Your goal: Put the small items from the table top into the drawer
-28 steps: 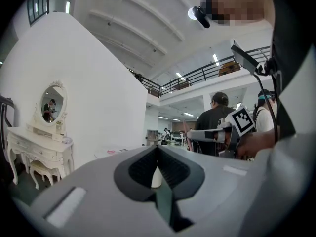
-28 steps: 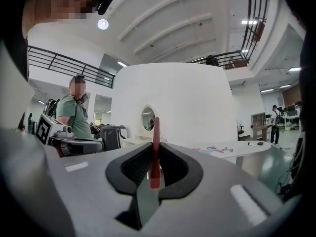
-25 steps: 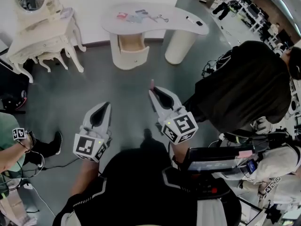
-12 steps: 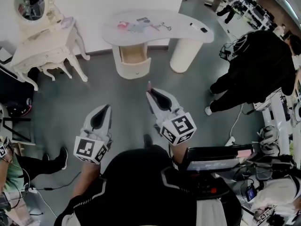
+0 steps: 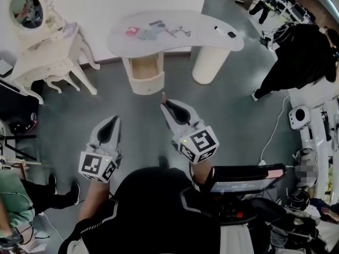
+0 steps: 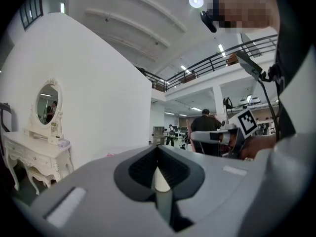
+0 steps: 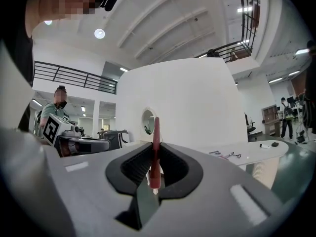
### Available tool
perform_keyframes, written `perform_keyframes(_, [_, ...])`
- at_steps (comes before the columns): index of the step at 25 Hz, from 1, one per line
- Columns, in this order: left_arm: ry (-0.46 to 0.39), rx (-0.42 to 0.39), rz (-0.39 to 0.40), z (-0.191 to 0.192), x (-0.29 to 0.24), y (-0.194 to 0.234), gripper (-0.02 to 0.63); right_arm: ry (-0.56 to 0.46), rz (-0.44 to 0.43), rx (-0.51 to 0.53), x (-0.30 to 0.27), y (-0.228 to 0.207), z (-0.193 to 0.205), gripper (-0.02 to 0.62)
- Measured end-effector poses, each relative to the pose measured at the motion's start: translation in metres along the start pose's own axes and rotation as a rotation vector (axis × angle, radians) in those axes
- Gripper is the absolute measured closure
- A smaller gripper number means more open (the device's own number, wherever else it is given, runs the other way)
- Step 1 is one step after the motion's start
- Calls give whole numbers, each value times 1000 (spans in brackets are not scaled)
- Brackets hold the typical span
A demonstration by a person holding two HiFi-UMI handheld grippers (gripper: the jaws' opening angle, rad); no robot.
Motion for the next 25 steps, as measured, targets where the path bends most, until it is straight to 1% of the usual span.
perform_keyframes(6, [48, -3, -50, 3, -36, -5, 606, -10, -19, -32, -6, -49, 2, 546])
perform_keyframes(12, [71, -6, -77, 4, -51, 10, 606, 1, -44, -64, -30, -65, 8, 546])
perform_keyframes(19, [51, -4, -26, 1, -84, 41, 606, 21, -22, -52, -71, -80, 9, 546])
perform_keyframes(25, [23, -11, 13, -11, -113, 85, 606, 17, 19, -39, -114, -90, -7, 546])
Point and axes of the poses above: the fingertips, and each gripper's own axes: x backward along the fingers, y to its left, z out of its underside, the point moved 2 cm from there along x, backward along the fingers, and after that the axes turned 4 degrees about -z, right-handed, at the moved point
